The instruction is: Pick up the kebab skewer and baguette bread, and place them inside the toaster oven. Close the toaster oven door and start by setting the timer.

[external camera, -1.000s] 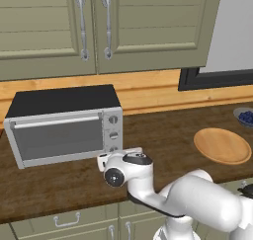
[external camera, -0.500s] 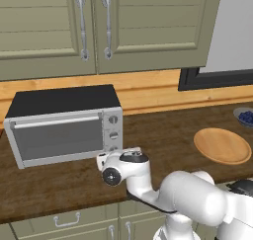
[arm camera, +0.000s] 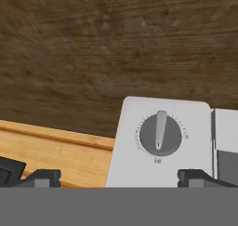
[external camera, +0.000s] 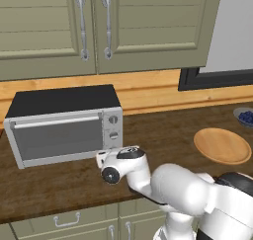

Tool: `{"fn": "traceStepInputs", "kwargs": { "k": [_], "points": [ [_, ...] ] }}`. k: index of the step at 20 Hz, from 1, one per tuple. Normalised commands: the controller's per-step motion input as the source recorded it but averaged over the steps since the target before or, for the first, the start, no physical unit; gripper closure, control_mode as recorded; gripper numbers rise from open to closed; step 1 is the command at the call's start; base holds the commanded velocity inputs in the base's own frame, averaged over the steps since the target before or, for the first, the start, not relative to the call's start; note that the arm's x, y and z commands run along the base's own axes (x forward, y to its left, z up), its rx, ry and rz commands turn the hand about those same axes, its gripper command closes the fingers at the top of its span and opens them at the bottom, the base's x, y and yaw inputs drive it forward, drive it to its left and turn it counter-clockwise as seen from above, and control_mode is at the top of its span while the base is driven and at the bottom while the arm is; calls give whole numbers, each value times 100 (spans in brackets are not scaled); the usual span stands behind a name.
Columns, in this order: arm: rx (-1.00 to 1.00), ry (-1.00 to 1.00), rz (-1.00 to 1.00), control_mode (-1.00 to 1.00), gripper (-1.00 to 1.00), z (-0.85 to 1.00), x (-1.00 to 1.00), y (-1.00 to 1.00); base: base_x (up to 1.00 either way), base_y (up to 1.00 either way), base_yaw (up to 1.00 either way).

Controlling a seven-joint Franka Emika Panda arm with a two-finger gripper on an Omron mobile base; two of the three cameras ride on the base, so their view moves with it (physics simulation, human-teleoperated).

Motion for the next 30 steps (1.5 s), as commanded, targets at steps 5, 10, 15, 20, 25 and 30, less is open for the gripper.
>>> {"fn": "traceStepInputs", "kwargs": {
  "k": [5, 10, 15, 20, 25, 30],
  "points": [
    [3, -6, 12, -100, -100, -55, 8, -50, 0, 0, 0],
    [3, -6, 13, -100, -100, -46, 13, -51, 0, 0, 0],
    [3, -7, 13, -100, -100, -33, 17, -71, 0, 0, 0],
    [4, -7, 13, -100, -100, -21, 27, -63, 0, 0, 0],
    [4, -7, 12, -100, -100, -15, 28, -24, 0, 0, 0],
    [3, -6, 10, -100, -100, -11, 14, -7, 0, 0, 0]
  ]
}}
